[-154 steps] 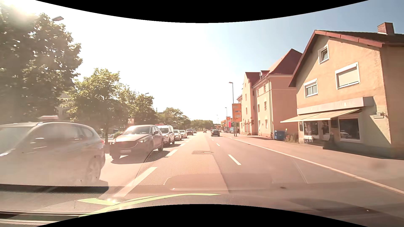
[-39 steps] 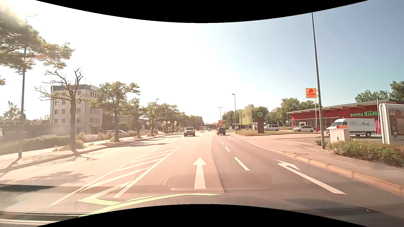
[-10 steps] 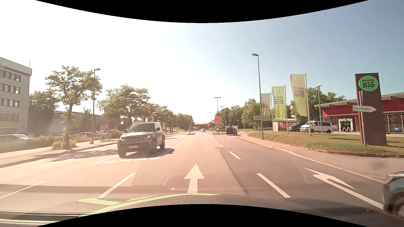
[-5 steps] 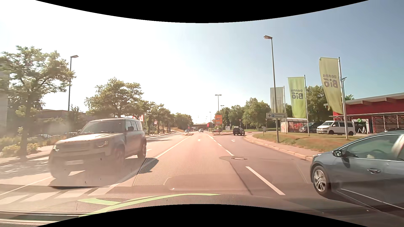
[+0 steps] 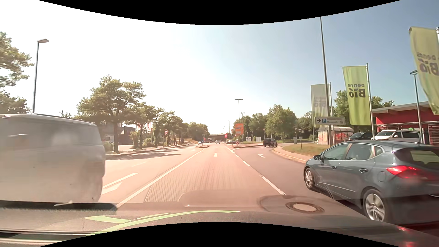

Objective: Follow the waypoints while adhering to traffic rules and regulations

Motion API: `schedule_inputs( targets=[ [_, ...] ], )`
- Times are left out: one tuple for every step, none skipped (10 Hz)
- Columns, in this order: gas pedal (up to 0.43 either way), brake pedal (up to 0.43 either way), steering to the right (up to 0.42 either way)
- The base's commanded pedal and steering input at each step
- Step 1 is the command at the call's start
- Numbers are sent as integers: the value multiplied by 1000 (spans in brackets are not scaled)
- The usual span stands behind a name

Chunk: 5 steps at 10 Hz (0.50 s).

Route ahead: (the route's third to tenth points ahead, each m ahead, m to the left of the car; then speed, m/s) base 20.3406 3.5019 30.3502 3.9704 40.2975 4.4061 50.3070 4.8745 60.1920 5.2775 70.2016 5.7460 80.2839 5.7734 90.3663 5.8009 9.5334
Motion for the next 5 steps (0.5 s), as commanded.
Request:
schedule_inputs(
  targets=[
    [59,0,-1],
    [59,0,-1],
    [59,0,-2],
    [59,0,-2],
    [59,0,-3]
  ],
)
